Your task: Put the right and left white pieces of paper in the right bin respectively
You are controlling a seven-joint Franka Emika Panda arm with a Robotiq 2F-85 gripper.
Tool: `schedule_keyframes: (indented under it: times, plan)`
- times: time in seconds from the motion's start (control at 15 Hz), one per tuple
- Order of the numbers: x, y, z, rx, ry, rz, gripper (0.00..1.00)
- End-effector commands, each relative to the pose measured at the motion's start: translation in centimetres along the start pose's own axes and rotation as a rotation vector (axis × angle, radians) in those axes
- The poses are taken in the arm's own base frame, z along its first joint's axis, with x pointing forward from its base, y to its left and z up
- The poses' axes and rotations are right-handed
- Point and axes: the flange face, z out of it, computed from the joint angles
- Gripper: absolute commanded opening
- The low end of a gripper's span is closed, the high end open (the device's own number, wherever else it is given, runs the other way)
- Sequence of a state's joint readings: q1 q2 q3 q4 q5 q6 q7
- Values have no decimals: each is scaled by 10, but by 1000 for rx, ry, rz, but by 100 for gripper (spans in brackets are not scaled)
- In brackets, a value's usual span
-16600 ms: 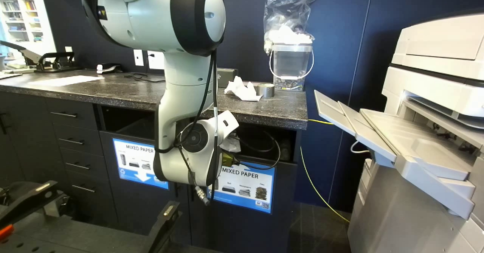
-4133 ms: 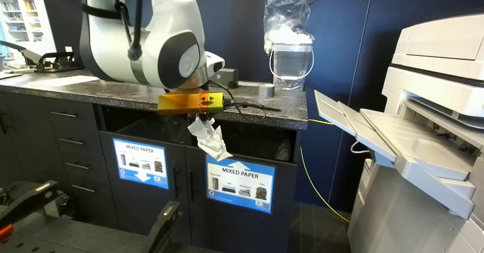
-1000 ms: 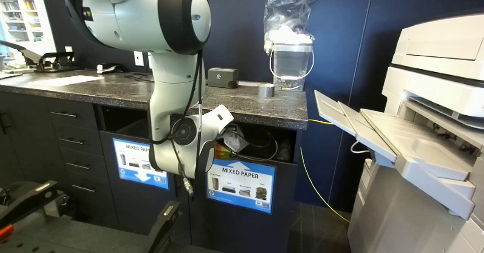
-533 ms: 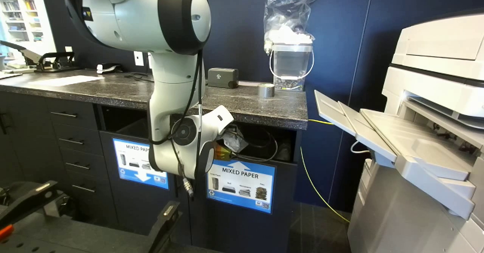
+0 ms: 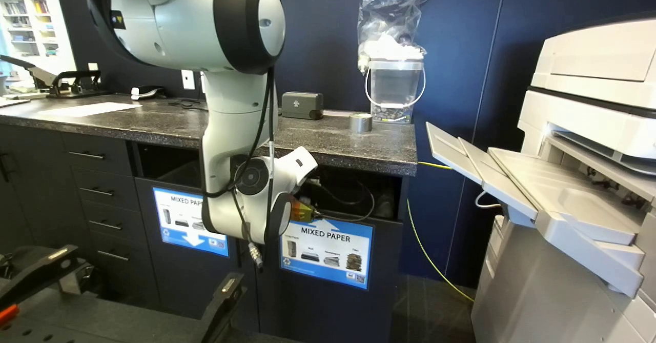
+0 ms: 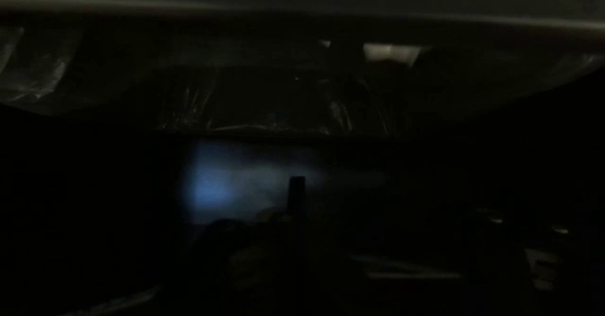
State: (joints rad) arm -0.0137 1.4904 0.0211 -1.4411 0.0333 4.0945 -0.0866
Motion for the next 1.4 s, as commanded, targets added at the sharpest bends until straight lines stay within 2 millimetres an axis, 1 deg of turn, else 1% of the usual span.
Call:
schedule_keyframes:
  times: [0.0,0.27,0.4,0.6,0.93,1.13,1.27,1.33]
  plan:
    - [-8,-1,8,2,-81,-36,99]
    - [-17,1,18,0,-183,-93,100]
    - [-17,3,21,-2,-204,-121,100]
    - [-12,3,23,-4,-195,-150,100]
    - [11,0,16,-8,-198,-200,100]
    - [28,3,9,-27,-220,-237,100]
    - [38,9,2,-62,-281,-259,100]
    - [39,12,-2,-78,-324,-272,100]
